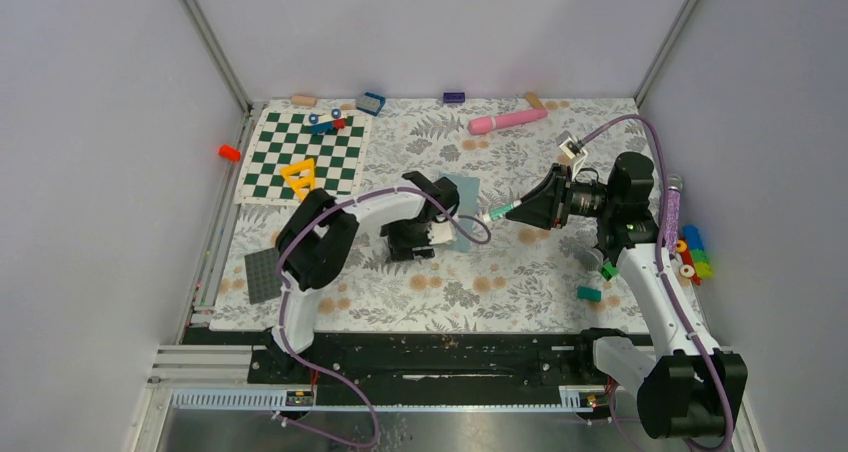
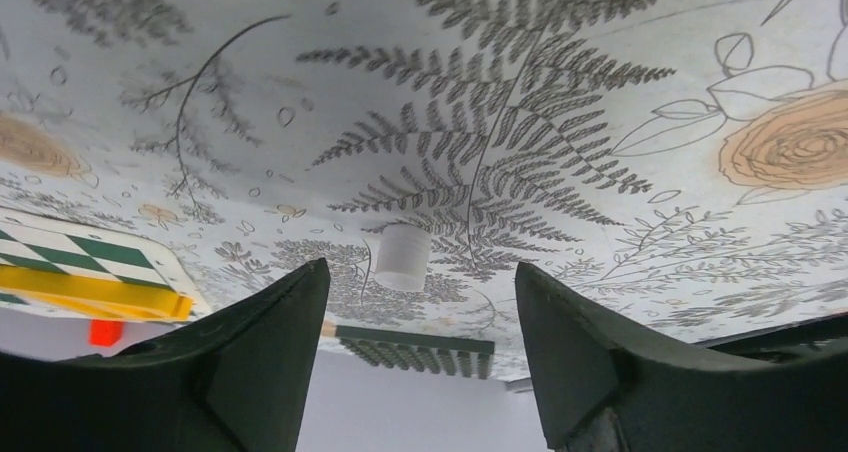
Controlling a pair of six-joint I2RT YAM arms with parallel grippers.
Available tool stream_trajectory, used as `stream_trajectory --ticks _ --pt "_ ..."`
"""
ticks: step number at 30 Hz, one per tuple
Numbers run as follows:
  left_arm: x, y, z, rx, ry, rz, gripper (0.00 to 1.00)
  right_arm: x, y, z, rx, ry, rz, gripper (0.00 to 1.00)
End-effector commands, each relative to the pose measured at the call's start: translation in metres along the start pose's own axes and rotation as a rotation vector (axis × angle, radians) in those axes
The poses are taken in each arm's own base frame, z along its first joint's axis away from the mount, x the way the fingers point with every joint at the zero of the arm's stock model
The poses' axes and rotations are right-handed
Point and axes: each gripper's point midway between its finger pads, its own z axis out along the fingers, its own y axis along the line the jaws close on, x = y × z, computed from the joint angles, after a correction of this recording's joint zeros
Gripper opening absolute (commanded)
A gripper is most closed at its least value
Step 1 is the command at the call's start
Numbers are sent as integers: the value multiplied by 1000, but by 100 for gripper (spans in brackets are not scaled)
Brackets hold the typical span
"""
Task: Place the letter into the envelope and seal it
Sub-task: Adjust the solid glue cap at the center of the board.
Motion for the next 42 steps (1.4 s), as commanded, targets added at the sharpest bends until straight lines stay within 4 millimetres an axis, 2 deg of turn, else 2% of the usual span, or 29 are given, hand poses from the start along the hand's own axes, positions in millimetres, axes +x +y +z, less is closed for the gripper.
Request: stream_trajectory --ticks 1,5,10,16,18,23,26,32,37,39,42 --pt "-8 14 -35 27 -234 -209 72 -3 5 -1 -27 0 -31 14" --pt "-9 28 -53 152 -547 -430 72 -3 5 -1 -31 -3 -27 14" --pt "9 55 -72 239 -879 -667 78 -4 1 -1 -26 -8 -12 14" --pt "8 45 -54 229 -1067 -858 95 -5 -3 0 -17 -12 2 14" --pt "5 47 -61 222 -1141 -845 99 -5 -4 0 -12 -14 1 14" --pt "7 54 -75 172 -1252 -909 99 -5 -9 1 3 -19 12 14" --pt "8 50 -71 183 -1257 -957 99 -6 -13 1 15 -25 20 14" --pt "10 44 -43 264 -1092 -1056 96 -7 -17 1 35 -33 18 14" --pt "14 35 -45 334 -1077 -1149 97 -5 -21 2 41 -29 21 14" --pt "11 26 -36 397 -1043 -1185 97 -5 -22 2 39 -27 18 15" --pt "11 24 -22 411 -993 -1218 95 -5 -21 2 37 -26 11 15"
